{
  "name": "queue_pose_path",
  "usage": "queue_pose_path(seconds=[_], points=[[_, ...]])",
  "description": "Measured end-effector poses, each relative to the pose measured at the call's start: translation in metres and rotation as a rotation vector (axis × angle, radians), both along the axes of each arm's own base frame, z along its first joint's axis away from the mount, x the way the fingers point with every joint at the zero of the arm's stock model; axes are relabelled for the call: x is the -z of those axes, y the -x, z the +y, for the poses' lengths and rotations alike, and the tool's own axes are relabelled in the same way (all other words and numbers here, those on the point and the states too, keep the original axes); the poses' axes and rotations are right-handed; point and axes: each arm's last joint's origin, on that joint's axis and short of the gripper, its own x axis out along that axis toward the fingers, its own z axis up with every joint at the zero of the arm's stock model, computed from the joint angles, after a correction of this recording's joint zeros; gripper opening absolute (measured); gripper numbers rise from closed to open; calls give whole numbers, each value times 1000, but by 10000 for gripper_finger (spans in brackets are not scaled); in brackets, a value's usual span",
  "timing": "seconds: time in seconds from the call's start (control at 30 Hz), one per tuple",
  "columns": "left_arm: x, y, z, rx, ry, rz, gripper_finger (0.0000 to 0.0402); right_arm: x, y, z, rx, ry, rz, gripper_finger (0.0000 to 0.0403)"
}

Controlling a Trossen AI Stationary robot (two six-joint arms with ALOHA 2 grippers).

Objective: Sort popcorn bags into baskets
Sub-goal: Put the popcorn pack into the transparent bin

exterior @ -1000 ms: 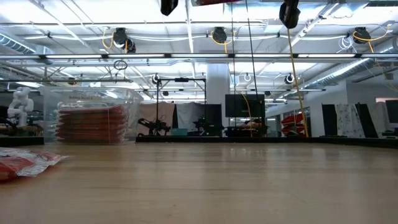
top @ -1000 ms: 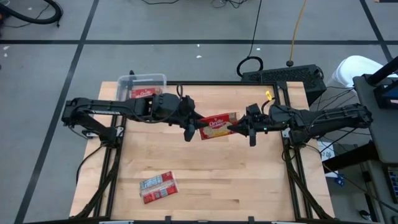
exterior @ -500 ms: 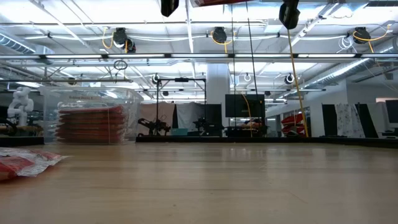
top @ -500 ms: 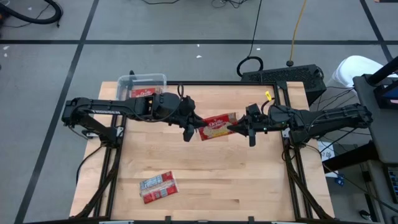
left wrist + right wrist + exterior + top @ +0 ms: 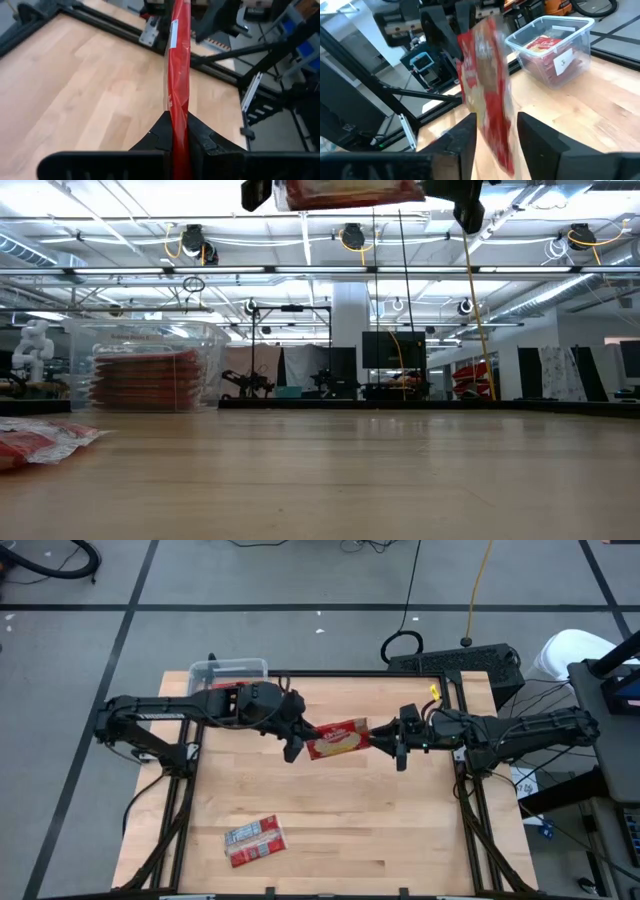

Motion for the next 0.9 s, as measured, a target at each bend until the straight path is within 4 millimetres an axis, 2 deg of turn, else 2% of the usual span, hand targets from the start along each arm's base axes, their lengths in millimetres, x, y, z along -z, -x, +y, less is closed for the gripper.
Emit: queue_pose_path(seconds=[0.17, 0.23, 0.4, 0.47, 0.7, 0.9], points=[[-10, 20, 11, -17, -40, 22, 30, 2, 0, -4, 16, 13, 18, 143], [-9, 32, 16, -28, -52, 86, 34, 1, 0, -6, 25, 14, 17, 143], [-12, 59, 31, -54, -103, 169, 22, 2, 0, -11, 49, 9, 19, 143], [-18, 69, 38, -70, -146, 158, 20, 2, 0, -11, 53, 10, 21, 143], [-20, 105, 58, -106, -300, 282, 36, 7, 2, -12, 58, 10, 75, 144], [-23, 132, 78, -187, -418, 366, 21, 16, 2, -15, 73, 16, 87, 144]])
